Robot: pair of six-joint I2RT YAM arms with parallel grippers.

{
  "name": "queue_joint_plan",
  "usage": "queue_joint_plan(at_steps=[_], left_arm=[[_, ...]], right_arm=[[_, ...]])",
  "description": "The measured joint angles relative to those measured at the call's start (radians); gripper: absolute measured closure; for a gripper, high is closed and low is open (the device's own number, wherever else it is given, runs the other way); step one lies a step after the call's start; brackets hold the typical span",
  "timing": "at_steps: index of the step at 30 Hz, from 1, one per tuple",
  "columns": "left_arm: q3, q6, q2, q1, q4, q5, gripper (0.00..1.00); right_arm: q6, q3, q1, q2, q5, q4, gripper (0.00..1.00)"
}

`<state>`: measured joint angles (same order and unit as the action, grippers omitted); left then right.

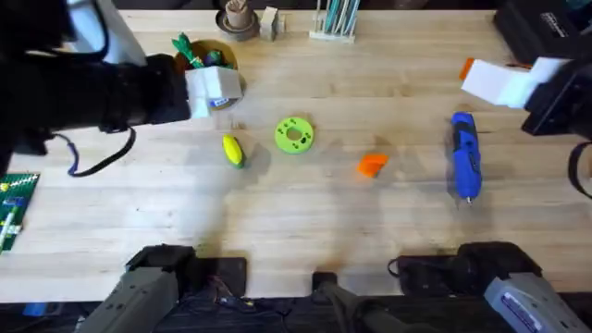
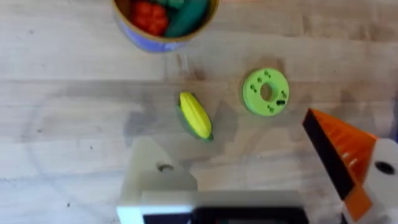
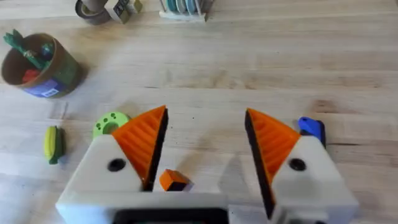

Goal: Pick up the gripper from the table and insert it into the empty holder that is missing its gripper. Then pick up a screw, insert it into the mounting hole, and use the screwdriver to tighten it. Finally, clean up the table by picking up the vegetable and placing it into the bucket.

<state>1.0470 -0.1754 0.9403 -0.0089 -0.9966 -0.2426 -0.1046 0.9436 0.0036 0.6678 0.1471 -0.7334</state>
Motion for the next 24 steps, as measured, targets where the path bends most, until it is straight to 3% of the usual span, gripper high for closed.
queue_joint_plan(at_steps=[6, 14, 20, 22, 24], left_arm=[[-0.031, -0.095, 0.122, 0.0, 0.037, -0.031, 0.008], [-0.269, -0.226, 0.139, 0.0, 0.266, -0.029, 0.006], [-0.39, -0.274, 0.14, -0.023, 0.398, -0.027, 0.006], [-0.409, -0.285, 0.141, -0.031, 0.414, -0.027, 0.1], [-0.413, -0.291, 0.15, -0.033, 0.418, -0.027, 0.332]], right_arm=[[0.0, 0.0, 0.0, 0.0, 0.0, 0.0, 0.216], [0.0, 0.0, 0.0, 0.0, 0.0, -0.003, 0.217], [0.0, 0.0, 0.0, 0.0, 0.0, -0.004, 0.217], [0.0, 0.0, 0.0, 0.0, 0.0, -0.004, 0.216], [0.0, 0.0, 0.0, 0.0, 0.0, -0.004, 0.217]])
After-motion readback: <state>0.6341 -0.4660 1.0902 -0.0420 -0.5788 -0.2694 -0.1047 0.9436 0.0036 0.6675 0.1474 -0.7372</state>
